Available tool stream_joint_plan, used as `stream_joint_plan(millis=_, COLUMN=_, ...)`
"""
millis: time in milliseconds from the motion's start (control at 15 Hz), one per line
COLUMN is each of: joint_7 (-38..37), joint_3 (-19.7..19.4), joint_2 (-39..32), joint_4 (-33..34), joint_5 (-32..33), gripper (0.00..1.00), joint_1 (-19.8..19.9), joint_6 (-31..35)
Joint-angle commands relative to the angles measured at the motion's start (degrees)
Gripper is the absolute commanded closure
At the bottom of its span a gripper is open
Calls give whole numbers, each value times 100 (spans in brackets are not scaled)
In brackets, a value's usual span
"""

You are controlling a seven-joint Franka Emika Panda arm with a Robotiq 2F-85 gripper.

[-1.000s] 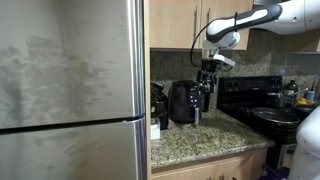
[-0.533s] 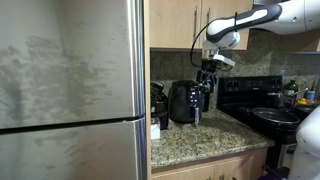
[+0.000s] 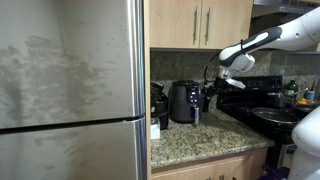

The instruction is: Pull out the food basket of the air fryer.

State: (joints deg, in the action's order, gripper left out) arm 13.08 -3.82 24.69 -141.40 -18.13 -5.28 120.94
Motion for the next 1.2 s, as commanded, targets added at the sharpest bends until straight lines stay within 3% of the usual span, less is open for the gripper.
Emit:
stream_joint_plan(millis=0, joint_7=101, joint_3=-68, joint_2=57, joint_4=-168, joint_5=-18, gripper=0, joint_1=70, joint_6=90)
stream_joint_plan(millis=200, joint_7=46, joint_3=3, joint_2=52, joint_4=-70, joint_5=-13, gripper=0, joint_1=36, joint_6=54)
stream_joint_plan(millis=333, joint_7=-147, joint_3=106, joint_2=-210, joint_4=-73, joint_5=121, gripper=0, joint_1=125, joint_6=683)
stream_joint_plan(millis=667, joint_7=-167, joint_3=-123, joint_2=-911, joint_4=-183, joint_5=66, gripper=0, joint_1=242, joint_6=3307)
stream_joint_plan(millis=733, joint_7=-382, joint_3=-145, joint_2=-1042, joint_4=-150, joint_5=39, gripper=0, joint_1=267, joint_6=3470)
stream_joint_plan(millis=800, joint_7=-244, joint_3=-151, joint_2=-778, joint_4=-155, joint_5=136, gripper=0, joint_1=182, joint_6=3032)
stream_joint_plan(millis=1133, joint_7=-425, joint_3=-183, joint_2=-1238, joint_4=-45, joint_5=127, gripper=0, joint_1=230, joint_6=3392)
